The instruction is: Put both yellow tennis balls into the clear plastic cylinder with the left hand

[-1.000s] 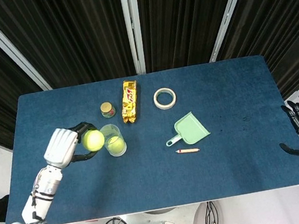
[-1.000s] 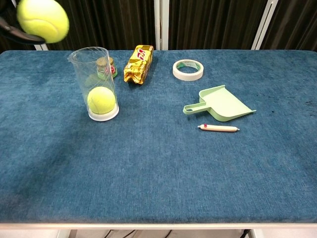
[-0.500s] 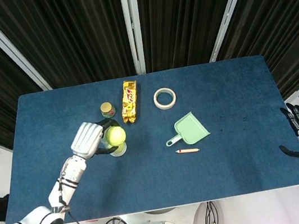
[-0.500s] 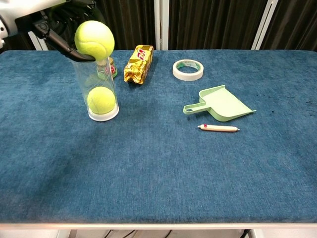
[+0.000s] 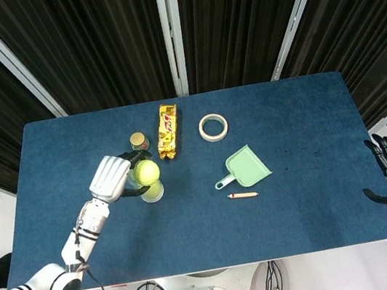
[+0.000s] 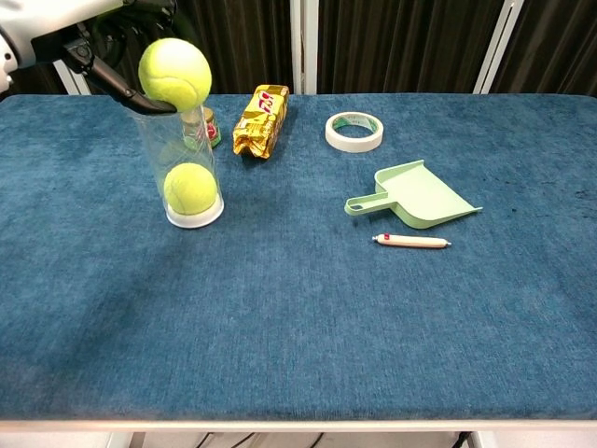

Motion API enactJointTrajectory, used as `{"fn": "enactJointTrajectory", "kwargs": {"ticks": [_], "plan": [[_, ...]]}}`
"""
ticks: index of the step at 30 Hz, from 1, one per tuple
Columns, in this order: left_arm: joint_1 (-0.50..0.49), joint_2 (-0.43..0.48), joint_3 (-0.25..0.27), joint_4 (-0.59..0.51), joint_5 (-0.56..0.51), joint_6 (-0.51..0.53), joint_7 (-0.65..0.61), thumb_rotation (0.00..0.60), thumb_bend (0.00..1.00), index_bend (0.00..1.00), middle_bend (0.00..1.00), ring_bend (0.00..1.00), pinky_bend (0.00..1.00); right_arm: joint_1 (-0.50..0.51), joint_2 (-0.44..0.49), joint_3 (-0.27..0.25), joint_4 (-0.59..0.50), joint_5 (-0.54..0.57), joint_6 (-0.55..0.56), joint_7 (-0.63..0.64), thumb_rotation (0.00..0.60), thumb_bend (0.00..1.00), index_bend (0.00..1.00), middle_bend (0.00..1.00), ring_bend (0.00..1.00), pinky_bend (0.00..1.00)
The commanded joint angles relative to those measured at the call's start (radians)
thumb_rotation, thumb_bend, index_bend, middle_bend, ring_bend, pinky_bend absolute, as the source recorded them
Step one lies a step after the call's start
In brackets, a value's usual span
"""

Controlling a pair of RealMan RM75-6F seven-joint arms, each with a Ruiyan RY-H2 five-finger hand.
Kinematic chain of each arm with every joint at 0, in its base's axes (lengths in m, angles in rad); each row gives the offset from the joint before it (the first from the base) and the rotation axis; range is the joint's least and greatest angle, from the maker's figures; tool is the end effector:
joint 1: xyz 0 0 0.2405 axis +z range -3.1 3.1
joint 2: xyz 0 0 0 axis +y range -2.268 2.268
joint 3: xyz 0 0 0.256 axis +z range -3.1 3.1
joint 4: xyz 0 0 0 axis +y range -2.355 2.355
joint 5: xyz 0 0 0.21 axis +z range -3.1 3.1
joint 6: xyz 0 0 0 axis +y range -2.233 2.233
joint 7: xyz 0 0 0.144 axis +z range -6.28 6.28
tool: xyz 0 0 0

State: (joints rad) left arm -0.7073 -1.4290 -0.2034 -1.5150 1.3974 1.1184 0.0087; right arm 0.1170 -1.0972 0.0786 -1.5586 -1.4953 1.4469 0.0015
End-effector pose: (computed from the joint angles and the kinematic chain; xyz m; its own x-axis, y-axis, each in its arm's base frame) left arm -0.1299 0.3475 0.0445 0.2484 0.1047 0.9630 0.8529 -0.4949 -0.1661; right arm -0.3173 -0.1983 0.1714 0.4589 0.0088 0.8885 -0.8880 -0.0276 0.4589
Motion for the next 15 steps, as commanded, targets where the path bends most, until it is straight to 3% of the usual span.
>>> {"fn": "enactJointTrajectory", "kwargs": {"ticks": [1, 5, 9, 15], "plan": [[0.002, 0.004, -0.002, -0.001, -0.005, 0.002, 0.001, 0.600, 0.21, 0.38, 0.48, 0.47, 0.73, 0.001, 0.000, 0.000, 0.000, 0.001, -0.001, 0.001, 0.600, 0.09, 0.00, 0.00, 0.00, 0.00], [0.005, 0.004, -0.010, 0.004, -0.011, 0.017, 0.012, 0.600, 0.21, 0.40, 0.49, 0.47, 0.73, 0.001, 0.000, 0.000, 0.000, 0.003, -0.004, 0.000, 0.600, 0.09, 0.00, 0.00, 0.00, 0.00], [0.010, 0.005, -0.010, 0.011, -0.028, 0.014, 0.020, 0.600, 0.21, 0.37, 0.41, 0.44, 0.70, 0.001, 0.001, 0.000, 0.000, 0.006, -0.006, 0.000, 0.600, 0.09, 0.00, 0.00, 0.00, 0.00], [0.009, 0.036, 0.010, -0.008, -0.019, -0.021, -0.001, 0.600, 0.19, 0.11, 0.19, 0.17, 0.43, 0.003, 0.001, 0.001, -0.002, 0.010, -0.008, 0.000, 0.600, 0.09, 0.00, 0.00, 0.00, 0.00]]}}
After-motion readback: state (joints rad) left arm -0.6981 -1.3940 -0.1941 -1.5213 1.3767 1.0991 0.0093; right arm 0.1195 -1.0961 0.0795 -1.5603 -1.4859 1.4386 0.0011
